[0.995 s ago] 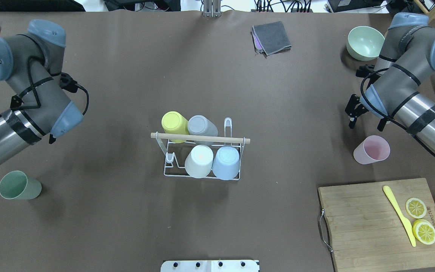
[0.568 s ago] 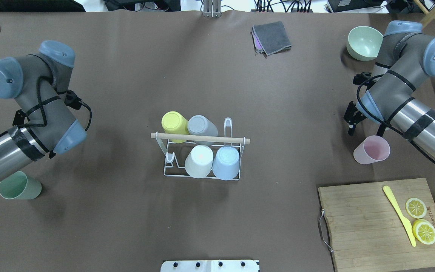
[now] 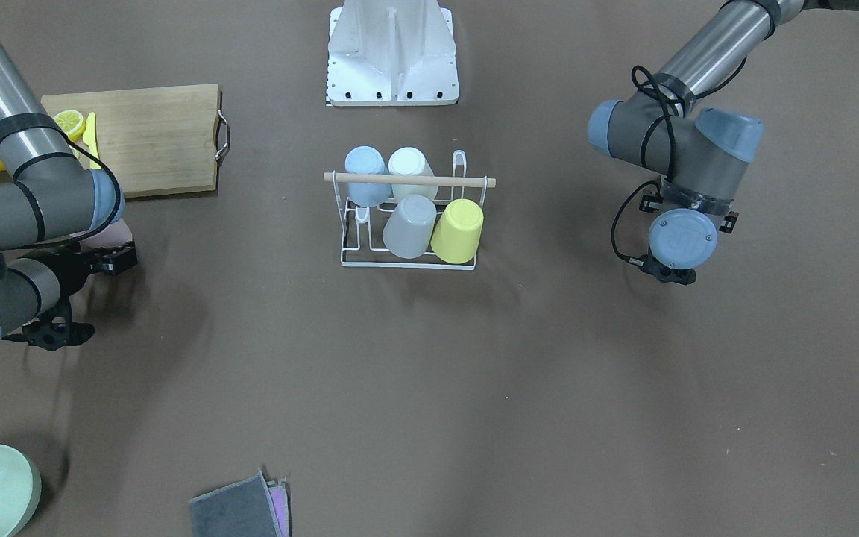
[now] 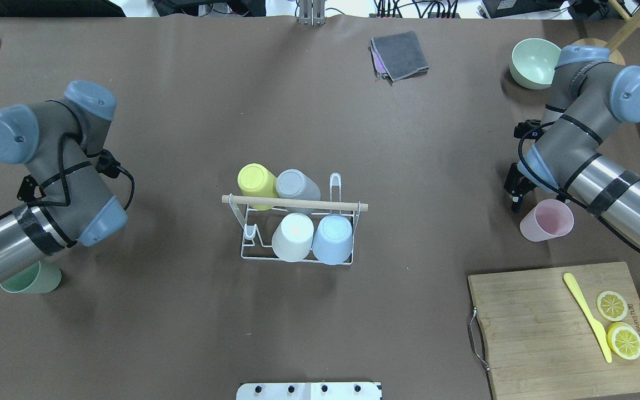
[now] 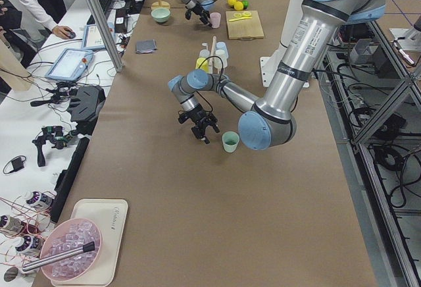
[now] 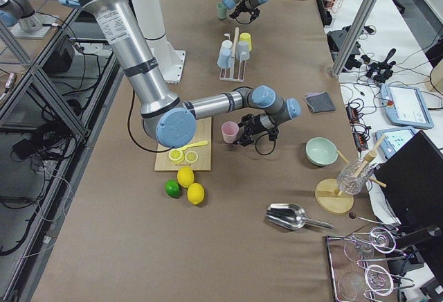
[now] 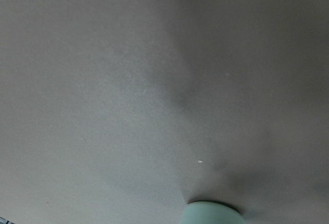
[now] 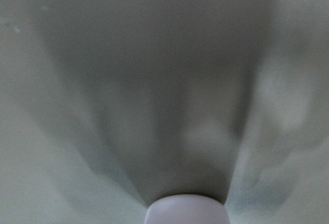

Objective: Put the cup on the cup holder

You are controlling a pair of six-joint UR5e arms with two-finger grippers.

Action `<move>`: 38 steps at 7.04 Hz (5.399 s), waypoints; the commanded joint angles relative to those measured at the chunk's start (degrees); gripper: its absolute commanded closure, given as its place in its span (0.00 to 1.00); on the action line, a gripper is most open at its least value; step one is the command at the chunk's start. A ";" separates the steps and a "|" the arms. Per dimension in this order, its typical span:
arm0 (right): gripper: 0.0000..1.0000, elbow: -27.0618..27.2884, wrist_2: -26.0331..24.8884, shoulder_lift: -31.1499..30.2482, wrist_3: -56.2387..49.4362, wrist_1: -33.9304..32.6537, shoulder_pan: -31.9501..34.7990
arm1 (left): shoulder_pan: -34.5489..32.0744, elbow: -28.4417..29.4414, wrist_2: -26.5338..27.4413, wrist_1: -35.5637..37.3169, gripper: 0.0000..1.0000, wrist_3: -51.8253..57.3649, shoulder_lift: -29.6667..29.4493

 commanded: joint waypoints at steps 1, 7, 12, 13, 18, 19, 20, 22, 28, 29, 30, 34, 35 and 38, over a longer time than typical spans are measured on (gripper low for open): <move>0.07 0.51 0.07 -1.71 -0.81 0.18 -0.54 | 1.42 -1.66 -0.01 1.29 0.02 -0.02 0.18; 0.12 0.25 1.83 -1.54 -0.81 -0.78 -0.81 | 4.41 -2.10 0.08 2.17 0.02 0.24 2.10; 0.50 0.42 2.18 -1.10 -0.81 -3.59 -1.51 | 5.82 -2.63 0.17 1.73 0.02 0.24 4.56; 0.56 0.42 2.27 -1.19 -0.81 -3.60 -1.51 | 5.91 -2.72 0.17 1.73 0.02 0.24 4.74; 0.62 0.60 4.64 -2.06 -0.63 1.29 0.94 | 6.26 -3.16 -0.97 1.90 0.08 0.24 5.89; 0.62 0.69 4.64 -3.29 -0.63 4.89 2.69 | 6.35 -3.25 -2.11 2.08 0.16 0.24 5.98; 0.62 0.77 4.64 -4.17 -0.54 9.28 5.23 | 6.35 -3.25 -2.12 2.17 0.26 0.24 5.89; 0.62 3.04 6.56 -4.53 -0.63 11.95 9.98 | 6.18 -3.86 -2.21 2.26 0.32 0.24 6.06; 0.62 8.07 19.72 -8.30 0.07 24.41 13.69 | -1.62 -6.06 -3.44 2.96 0.54 -0.29 4.40; 0.62 7.90 23.41 -8.31 -0.19 26.96 14.48 | -4.95 -7.02 -3.35 2.35 0.56 -0.20 3.96; 0.62 7.63 27.62 -8.57 -0.37 30.30 14.83 | -7.51 -7.29 -3.44 2.08 0.56 0.06 3.26; 0.62 6.05 44.31 -9.19 -7.01 37.88 18.00 | -15.96 -7.03 -3.44 -13.15 0.56 -6.93 1.67; 0.62 4.13 49.32 -8.84 -13.49 37.80 18.00 | -17.19 -6.85 -3.35 -19.39 0.56 -11.14 1.76; 0.62 -0.80 62.88 -8.40 -37.22 37.89 17.65 | -19.75 -6.85 -2.91 -34.17 0.57 -24.85 1.41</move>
